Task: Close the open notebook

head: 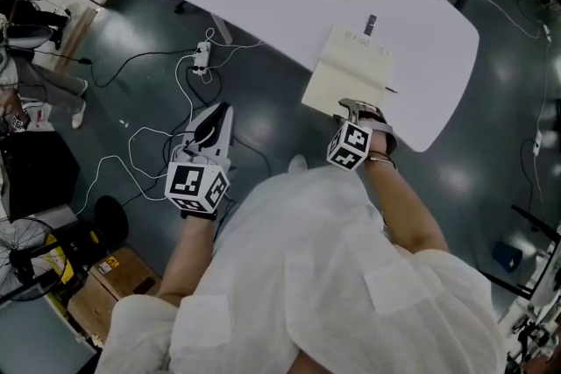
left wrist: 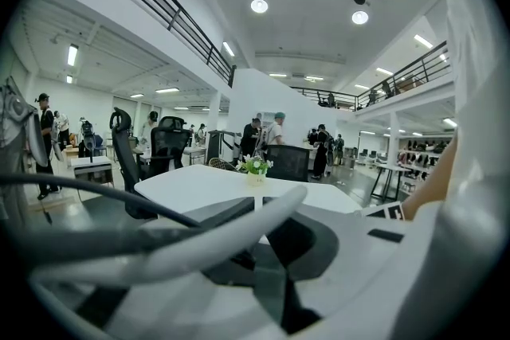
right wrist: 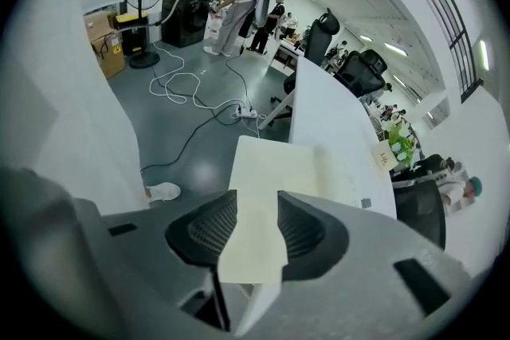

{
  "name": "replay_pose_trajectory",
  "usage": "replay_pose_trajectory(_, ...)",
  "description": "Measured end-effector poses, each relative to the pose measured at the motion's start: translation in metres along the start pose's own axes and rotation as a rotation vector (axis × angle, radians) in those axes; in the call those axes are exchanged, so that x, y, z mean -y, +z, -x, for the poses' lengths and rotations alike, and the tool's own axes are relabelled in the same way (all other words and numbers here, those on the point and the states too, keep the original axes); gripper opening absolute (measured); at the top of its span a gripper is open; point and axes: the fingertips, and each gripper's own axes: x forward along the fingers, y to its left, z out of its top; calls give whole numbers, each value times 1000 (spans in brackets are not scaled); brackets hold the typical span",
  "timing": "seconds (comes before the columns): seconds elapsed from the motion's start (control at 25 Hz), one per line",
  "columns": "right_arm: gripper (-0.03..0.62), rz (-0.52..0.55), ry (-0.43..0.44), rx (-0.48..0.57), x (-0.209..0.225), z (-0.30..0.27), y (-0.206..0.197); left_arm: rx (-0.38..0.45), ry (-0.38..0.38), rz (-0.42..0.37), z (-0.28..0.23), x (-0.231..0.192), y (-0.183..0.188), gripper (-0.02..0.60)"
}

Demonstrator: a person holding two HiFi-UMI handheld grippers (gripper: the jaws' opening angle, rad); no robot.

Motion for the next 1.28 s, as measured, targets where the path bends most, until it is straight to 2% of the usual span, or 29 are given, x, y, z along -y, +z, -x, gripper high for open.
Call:
replay_pose_trajectory(0.28, 232, 27, -15, -41, -21, -29, -11, -21, 18, -3, 13, -3, -11, 31)
replay_pose_trajectory(0.72, 252, 100, -136, -111, -24, -49, -21, -52, 20, -10, 25, 1, -23, 31)
replay_pose_trajectory(1.04, 215, 88, -120, -134, -23, -50, -24, -50, 0, -13, 18, 7, -20, 31)
replay_pose_trajectory(1.28, 178, 54, -123, -100, -19, -31, -18, -42, -10, -2, 13, 5, -20, 31)
